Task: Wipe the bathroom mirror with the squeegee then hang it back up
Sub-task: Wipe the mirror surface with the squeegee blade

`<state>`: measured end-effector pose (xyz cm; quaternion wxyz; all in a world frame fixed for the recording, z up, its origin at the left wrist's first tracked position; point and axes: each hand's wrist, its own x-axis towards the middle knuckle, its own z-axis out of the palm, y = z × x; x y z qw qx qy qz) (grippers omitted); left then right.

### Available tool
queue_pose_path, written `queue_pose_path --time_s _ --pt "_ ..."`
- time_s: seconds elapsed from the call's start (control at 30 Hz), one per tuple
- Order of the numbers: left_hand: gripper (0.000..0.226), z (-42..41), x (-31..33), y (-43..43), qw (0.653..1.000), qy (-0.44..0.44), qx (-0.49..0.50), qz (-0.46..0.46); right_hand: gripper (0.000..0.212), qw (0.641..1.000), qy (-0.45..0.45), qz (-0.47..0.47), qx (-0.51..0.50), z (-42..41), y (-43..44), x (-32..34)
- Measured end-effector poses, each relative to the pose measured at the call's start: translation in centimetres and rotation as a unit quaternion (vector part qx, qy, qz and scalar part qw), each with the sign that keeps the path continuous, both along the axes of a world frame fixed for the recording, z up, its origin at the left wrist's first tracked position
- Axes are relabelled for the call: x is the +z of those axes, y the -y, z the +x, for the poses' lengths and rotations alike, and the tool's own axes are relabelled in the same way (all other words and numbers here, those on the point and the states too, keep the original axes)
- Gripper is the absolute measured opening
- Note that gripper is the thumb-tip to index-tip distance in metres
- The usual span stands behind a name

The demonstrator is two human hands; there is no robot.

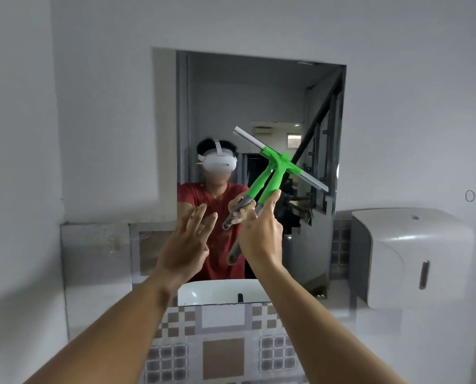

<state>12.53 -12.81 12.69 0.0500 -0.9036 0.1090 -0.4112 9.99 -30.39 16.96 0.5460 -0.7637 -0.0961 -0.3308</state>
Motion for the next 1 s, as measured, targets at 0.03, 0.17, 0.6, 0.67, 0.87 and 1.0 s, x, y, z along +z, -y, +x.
queue_pose_path --time_s 0.03,0.17,0.6,0.67,0.87,1.0 --pt "0.093 -0.1 0.0 0.0 1.0 0.0 -0.001 0.001 0.075 1.0 0.008 -0.008 0.004 -0.1 -0.9 -0.1" --pt "0.091 -0.5 0.0 -0.6 1.0 0.007 0.006 0.019 0.071 0.999 0.016 -0.047 0.014 -0.7 -3.2 -0.1" --pt "0.088 -0.8 -0.9 -1.2 0.999 0.029 0.01 0.014 0.068 0.968 0.087 -0.231 -0.033 -1.7 -1.4 -0.6" --pt "0.087 -0.7 -1.0 -1.3 1.0 0.021 -0.001 0.006 0.068 0.951 0.109 -0.284 -0.056 -1.1 0.0 -0.7" --pt "0.083 -0.3 -1.2 -1.5 1.0 0.01 -0.013 0.004 0.077 0.891 0.089 -0.425 -0.135 -1.0 5.6 1.0" --pt "0.071 -0.3 -1.0 -1.5 0.999 0.029 -0.015 0.017 0.091 0.857 0.099 -0.479 -0.161 -0.7 8.8 2.8"
